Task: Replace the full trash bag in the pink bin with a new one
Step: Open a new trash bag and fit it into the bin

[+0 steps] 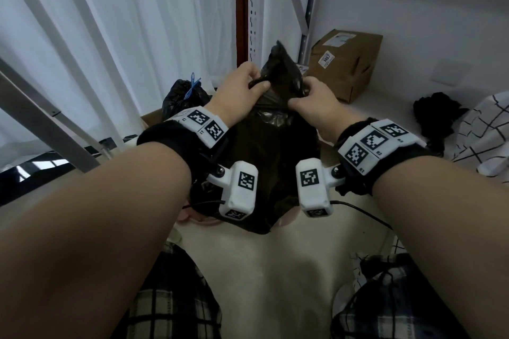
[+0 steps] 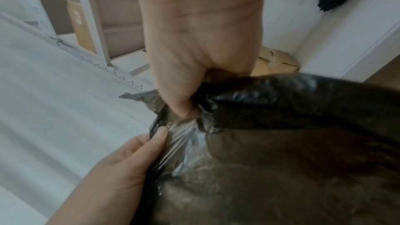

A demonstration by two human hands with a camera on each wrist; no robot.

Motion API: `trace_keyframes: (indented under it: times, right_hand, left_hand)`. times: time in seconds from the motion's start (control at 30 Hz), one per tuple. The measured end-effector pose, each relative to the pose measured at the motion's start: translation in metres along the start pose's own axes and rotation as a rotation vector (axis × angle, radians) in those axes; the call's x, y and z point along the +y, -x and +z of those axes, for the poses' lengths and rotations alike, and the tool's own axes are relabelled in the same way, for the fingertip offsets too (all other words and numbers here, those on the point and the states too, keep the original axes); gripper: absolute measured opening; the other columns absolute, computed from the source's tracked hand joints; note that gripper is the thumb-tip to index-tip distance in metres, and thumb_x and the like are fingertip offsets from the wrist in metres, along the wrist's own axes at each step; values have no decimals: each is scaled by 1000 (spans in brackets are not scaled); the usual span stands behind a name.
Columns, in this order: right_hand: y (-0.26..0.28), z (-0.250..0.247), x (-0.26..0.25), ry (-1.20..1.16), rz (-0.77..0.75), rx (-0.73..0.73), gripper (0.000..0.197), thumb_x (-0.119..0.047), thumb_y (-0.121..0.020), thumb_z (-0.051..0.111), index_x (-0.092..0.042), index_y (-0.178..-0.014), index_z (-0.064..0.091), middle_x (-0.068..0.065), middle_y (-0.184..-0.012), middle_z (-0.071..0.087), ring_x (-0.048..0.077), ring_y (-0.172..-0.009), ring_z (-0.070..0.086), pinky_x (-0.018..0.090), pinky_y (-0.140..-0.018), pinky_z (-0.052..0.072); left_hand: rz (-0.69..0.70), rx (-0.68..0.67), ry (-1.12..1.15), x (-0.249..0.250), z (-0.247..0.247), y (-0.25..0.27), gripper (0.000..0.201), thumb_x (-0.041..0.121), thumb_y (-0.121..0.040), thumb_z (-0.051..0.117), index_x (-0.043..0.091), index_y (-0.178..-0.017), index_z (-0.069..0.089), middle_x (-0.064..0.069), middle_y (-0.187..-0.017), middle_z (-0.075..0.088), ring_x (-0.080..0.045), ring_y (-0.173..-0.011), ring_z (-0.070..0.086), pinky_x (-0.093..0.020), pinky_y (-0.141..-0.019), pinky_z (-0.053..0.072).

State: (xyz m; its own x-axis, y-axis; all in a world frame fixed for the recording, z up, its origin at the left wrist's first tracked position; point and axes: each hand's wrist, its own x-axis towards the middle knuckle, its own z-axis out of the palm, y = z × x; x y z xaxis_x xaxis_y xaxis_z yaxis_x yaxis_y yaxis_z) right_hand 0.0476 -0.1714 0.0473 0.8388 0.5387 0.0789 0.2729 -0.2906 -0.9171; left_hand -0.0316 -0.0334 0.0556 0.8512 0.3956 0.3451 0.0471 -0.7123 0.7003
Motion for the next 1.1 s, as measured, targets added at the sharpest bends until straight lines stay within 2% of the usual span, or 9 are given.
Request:
trace_keyframes:
  times: [0.1,0.23,0.4,0.5,0.6,0.7,0.83,0.97,1.1]
  right_hand:
    - [-3,-11,10,352,-37,134,9,-1,-81,53,-6,-85,59,8,-82,56,28,-85,56,32,-71,43]
    - [-5,-30,27,504,79,254,27,-1,-82,47,-5,-55,45,6,-56,41,26,-62,46,31,-58,37]
    - [-9,-31,29,148,34,276,22,2,-84,39,-6,-74,56,5,-77,53,25,-82,52,32,-67,46]
    - [-10,-19,20,113,-38,183,21,2,-91,39,-10,-91,56,8,-94,57,21,-91,51,28,-76,46]
    - [-5,-8,12,166,-132,122,21,1,-95,38,-7,-97,57,9,-96,58,16,-87,52,17,-73,46]
    - [1,0,6,18,-190,-6,29,5,-94,37,-16,-79,50,4,-83,54,8,-69,51,3,-54,42]
    - [4,0,10,-35,-147,-136,10,-16,-97,47,-22,-90,50,-2,-87,58,8,-79,55,22,-74,48]
    - [3,-7,15,270,-108,-401,60,-32,-71,79,-20,-122,49,-3,-114,62,10,-106,60,30,-94,49]
    - [-3,-13,27,711,-94,-131,13,-15,-76,63,-14,-89,59,4,-94,61,22,-95,58,36,-85,46]
  left_hand:
    - [-36,18,10,-8,-9,0,25,29,-88,63,17,-101,46,4,-86,56,-15,-83,56,-25,-74,44]
    - [-77,-29,-53,-16,-19,4,55,32,-83,69,13,-128,44,-7,-120,57,-20,-108,56,-28,-92,44]
    - [-184,-137,-287,-31,-13,10,90,39,-77,73,13,-146,22,-15,-144,36,-30,-132,40,-42,-109,36]
    - [33,-117,-435,-21,-6,14,108,54,-69,74,30,-150,7,-11,-153,18,-31,-141,25,-57,-111,27]
    - [251,-121,-457,-2,-1,13,104,56,-71,71,35,-150,7,-6,-158,11,-27,-146,14,-55,-117,13]
    - [205,-272,-470,4,6,12,83,52,-77,67,33,-146,25,3,-149,37,-20,-144,23,-55,-118,-1]
    - [135,-330,-338,-4,3,11,28,37,-88,61,15,-106,65,2,-88,65,-22,-101,61,-40,-102,39]
    - [18,-287,28,-13,-2,9,24,22,-89,63,1,-101,66,-13,-92,69,-21,-84,65,-39,-87,52]
    - [-52,-263,12,-24,-4,8,28,25,-90,60,5,-109,64,-16,-104,70,-28,-99,66,-45,-94,51]
